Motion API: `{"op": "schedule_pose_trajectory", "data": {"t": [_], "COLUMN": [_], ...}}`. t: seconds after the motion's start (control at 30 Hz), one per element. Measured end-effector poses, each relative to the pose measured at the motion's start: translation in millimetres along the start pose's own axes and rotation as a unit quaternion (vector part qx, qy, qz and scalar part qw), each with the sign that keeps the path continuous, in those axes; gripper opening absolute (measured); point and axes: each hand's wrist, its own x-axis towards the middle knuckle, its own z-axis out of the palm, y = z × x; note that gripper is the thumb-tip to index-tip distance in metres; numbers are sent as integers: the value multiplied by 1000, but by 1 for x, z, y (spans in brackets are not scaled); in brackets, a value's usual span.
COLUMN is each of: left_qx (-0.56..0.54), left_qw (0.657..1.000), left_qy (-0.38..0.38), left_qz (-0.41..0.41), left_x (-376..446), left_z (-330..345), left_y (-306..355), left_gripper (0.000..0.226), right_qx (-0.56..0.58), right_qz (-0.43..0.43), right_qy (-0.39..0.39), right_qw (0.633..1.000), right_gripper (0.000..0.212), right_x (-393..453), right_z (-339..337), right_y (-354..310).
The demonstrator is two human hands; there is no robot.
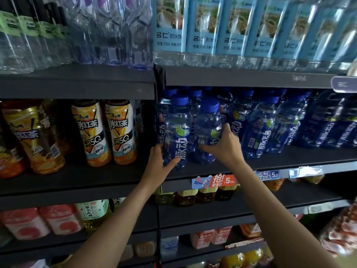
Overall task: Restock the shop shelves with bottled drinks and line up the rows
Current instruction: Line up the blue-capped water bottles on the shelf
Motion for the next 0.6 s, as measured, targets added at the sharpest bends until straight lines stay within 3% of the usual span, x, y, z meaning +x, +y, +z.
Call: {"op": "schedule_pose_trajectory", "data": {"t": [0.2, 0.4, 0.5, 0.6], "left_qx": [30, 35, 54, 83], "left_qw": [999, 998, 997, 985], "left_qy": [35, 44, 53, 129], "left_qz": [17, 22, 36, 75], "left_x": [-3, -4, -5, -9], "left_z": [1, 0, 2, 6], "left_y": [-3, -4, -3, 9], "left_gripper": [58, 57, 57, 61], "right_qx": [-21, -28, 9, 91], "right_qz": [19, 24, 10, 2], "right_qy": [-62, -62, -51, -57], "right_qw": [998, 997, 999, 994], "right_gripper": [72, 73, 75, 74], "right_x": [2, -2, -6, -9], "right_z": [-1, 4, 10, 10], "right_y": [-15, -19, -14, -4]}}
